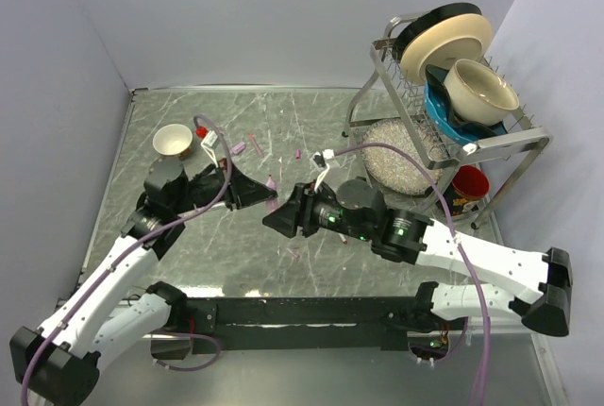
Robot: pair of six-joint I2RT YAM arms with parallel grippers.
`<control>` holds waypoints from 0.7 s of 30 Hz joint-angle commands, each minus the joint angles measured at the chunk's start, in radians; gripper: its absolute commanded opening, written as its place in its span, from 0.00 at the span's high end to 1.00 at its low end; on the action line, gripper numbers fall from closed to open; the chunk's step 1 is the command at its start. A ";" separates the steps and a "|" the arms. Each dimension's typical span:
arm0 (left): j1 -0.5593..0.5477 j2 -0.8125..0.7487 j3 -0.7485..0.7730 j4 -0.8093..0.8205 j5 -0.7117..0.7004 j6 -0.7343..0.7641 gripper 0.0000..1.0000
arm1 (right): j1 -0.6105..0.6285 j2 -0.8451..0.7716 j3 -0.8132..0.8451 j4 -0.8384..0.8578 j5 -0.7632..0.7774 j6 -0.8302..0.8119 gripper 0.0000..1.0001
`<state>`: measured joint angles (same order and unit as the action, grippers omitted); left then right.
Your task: Insert the pens into the pen caps
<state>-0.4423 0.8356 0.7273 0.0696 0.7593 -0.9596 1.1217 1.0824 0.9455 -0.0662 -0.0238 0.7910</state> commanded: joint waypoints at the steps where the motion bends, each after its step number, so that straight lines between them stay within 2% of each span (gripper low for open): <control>1: 0.001 -0.059 -0.055 0.302 0.112 -0.161 0.99 | 0.003 -0.061 -0.065 0.209 -0.093 0.068 0.46; 6: 0.001 -0.086 -0.074 0.374 0.109 -0.209 0.99 | 0.004 -0.062 -0.062 0.221 -0.111 0.070 0.59; 11: 0.001 -0.082 -0.085 0.424 0.127 -0.243 0.99 | 0.004 -0.047 -0.070 0.279 -0.162 0.083 0.62; 14: 0.001 -0.076 -0.094 0.438 0.133 -0.260 0.99 | 0.003 -0.058 -0.093 0.321 -0.171 0.094 0.76; 15: 0.001 -0.076 -0.091 0.427 0.138 -0.260 0.99 | 0.004 -0.062 -0.099 0.331 -0.168 0.094 0.90; 16: 0.001 -0.072 -0.085 0.408 0.138 -0.248 0.95 | 0.004 -0.068 -0.109 0.342 -0.166 0.099 0.98; 17: 0.001 -0.067 -0.063 0.379 0.135 -0.234 0.85 | 0.003 -0.078 -0.113 0.338 -0.150 0.102 1.00; 18: 0.001 -0.066 -0.046 0.270 0.103 -0.211 0.69 | 0.006 -0.084 -0.116 0.335 -0.140 0.105 1.00; 19: 0.001 -0.064 -0.028 0.210 0.075 -0.150 0.35 | 0.004 -0.091 -0.120 0.324 -0.131 0.105 1.00; 20: 0.001 -0.063 0.012 0.158 0.051 -0.119 0.24 | 0.004 -0.101 -0.123 0.316 -0.099 0.105 1.00; 21: 0.001 -0.064 0.032 0.050 0.025 -0.090 0.18 | 0.004 -0.119 -0.123 0.303 -0.079 0.103 1.00</control>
<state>-0.4427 0.7685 0.6571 0.3447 0.8635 -1.1782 1.1236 1.0225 0.8356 0.2081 -0.1768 0.8772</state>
